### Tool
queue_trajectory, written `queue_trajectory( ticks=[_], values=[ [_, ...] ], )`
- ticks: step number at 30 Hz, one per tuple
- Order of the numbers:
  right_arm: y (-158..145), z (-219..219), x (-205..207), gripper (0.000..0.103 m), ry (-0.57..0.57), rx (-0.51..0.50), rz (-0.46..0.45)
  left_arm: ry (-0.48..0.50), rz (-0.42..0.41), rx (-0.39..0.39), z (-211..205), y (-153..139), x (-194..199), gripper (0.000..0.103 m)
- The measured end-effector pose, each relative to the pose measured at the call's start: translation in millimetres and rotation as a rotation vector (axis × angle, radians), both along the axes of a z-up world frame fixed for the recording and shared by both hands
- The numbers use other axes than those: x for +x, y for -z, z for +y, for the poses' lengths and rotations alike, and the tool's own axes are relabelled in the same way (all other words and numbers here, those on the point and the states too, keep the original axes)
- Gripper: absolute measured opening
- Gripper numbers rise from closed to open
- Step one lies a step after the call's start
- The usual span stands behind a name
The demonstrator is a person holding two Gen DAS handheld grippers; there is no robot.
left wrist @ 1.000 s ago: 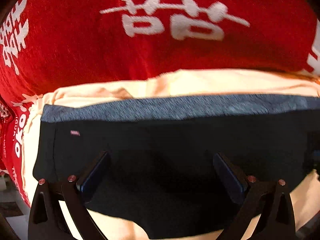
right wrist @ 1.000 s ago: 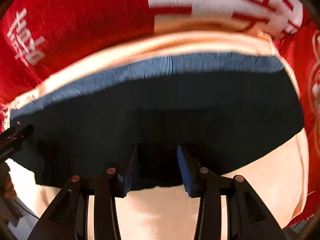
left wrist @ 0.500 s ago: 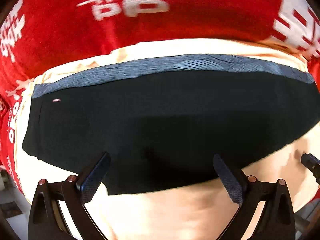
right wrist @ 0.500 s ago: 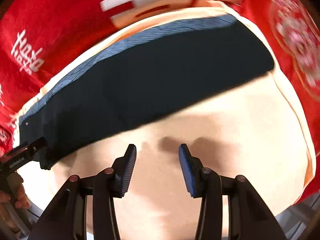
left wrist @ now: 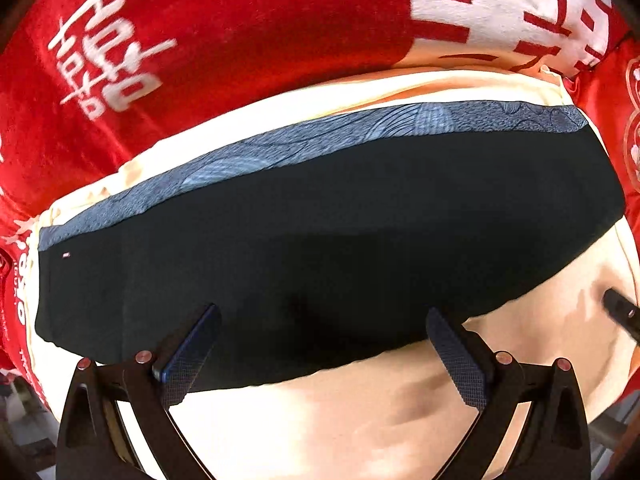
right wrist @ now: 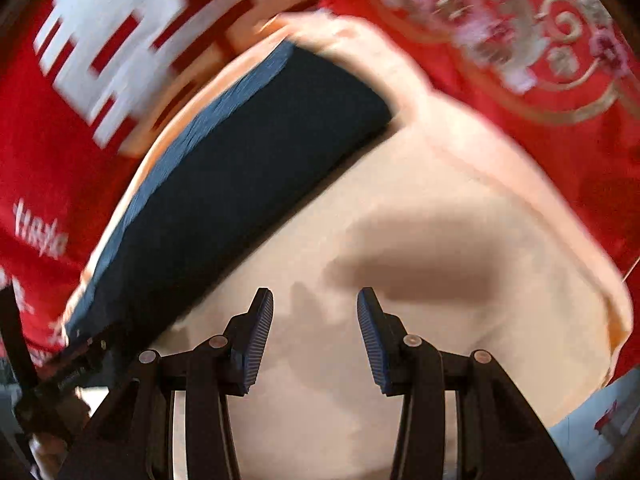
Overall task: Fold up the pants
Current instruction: 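Grasp the end of the folded trousers with the right gripper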
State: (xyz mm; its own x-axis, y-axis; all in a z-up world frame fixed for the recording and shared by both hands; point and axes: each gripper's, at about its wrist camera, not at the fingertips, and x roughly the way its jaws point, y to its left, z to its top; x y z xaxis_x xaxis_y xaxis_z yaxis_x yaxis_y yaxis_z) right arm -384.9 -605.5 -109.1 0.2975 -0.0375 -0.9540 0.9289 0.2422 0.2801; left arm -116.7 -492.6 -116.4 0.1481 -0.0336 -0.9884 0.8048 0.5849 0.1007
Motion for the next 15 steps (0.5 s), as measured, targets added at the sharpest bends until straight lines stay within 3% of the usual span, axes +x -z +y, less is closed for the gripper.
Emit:
queue_trajectory(
  ticks=[5, 11, 12, 13, 15],
  values=[
    [-1, -42, -1, 0.043, 0.038, -0.063, -0.021, -0.03, -0.014, 0.016, -20, 9, -4, 0.103],
    [7, -80, -25, 0.043, 0.135, -0.016, -0.075, -0.024, -0.031, 0.007, -38, 8, -15, 0.103],
    [5, -82, -30, 0.036, 0.139, -0.018, -0.084, -0.019, -0.033, 0.011, -42, 9, -17, 0.103],
    [5, -85, -28, 0.022, 0.133, -0.019, -0.096, -0.017, -0.033, 0.015, -45, 11, -17, 0.103],
    [5, -88, -19, 0.018, 0.105, -0.047, -0.077, -0.017, -0.035, 0.022, -52, 17, -19, 0.103]
  ],
)
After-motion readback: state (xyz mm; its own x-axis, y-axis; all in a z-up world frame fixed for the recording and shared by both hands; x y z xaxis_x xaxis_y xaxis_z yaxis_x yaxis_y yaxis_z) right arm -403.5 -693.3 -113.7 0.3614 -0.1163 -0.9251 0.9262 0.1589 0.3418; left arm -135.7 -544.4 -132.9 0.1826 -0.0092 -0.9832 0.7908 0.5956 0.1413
